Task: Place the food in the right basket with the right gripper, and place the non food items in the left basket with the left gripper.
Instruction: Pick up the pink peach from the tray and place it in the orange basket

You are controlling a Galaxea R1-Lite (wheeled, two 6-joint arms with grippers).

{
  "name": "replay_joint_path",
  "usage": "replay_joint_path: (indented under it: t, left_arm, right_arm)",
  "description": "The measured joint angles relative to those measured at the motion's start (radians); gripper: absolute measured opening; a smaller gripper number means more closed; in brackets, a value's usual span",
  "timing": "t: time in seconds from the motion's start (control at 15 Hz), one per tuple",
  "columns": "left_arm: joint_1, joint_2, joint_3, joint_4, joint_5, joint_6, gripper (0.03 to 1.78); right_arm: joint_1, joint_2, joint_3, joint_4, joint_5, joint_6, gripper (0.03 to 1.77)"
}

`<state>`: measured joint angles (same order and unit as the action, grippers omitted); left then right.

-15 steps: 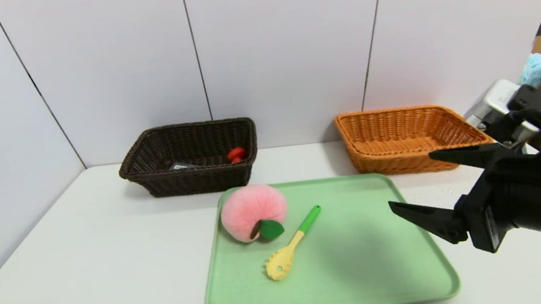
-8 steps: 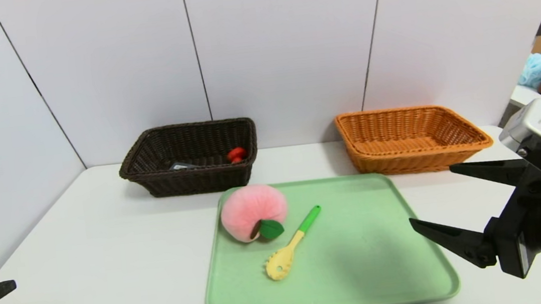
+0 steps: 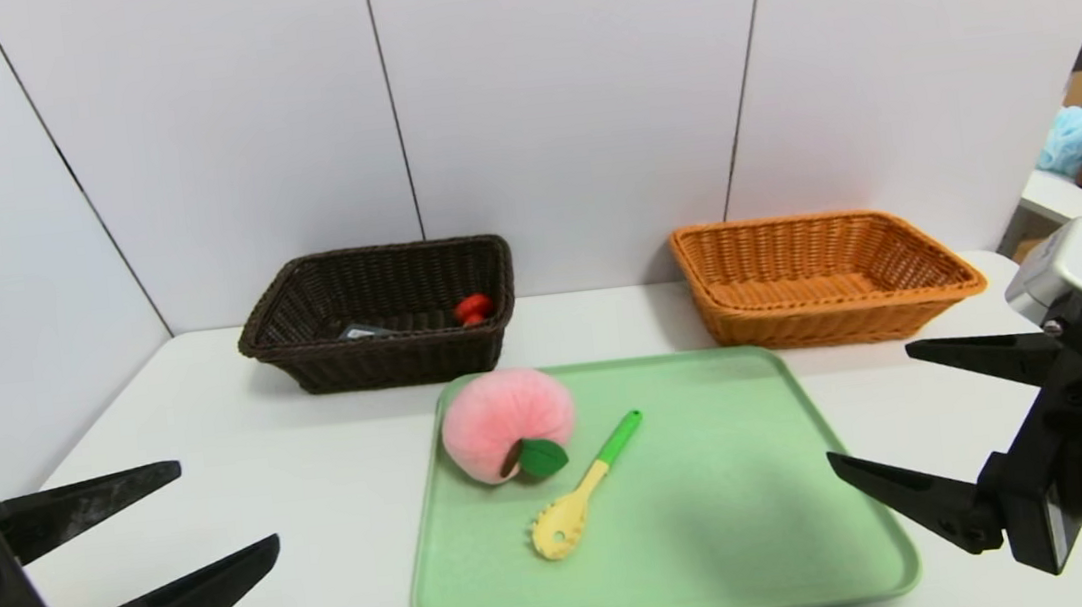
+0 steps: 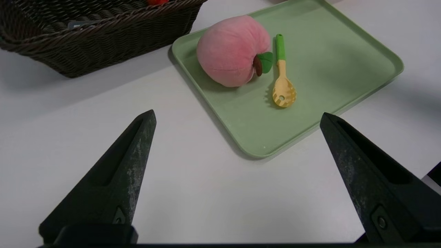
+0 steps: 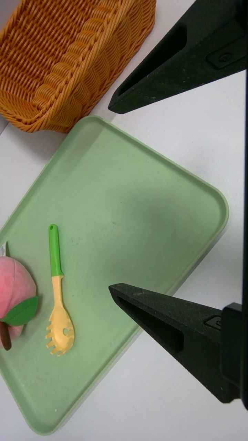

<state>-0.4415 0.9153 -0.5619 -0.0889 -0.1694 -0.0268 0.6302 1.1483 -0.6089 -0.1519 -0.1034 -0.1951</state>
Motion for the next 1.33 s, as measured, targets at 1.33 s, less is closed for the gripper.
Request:
replay_joint_path:
  t: [1.33]
  left_arm:
    - [-0.34, 0.617, -0.117, -0.413, 0.163, 0.036, 1.69]
  right_arm:
    - [0.011, -0.026, 0.01, -0.008, 0.003, -0.01, 1.69]
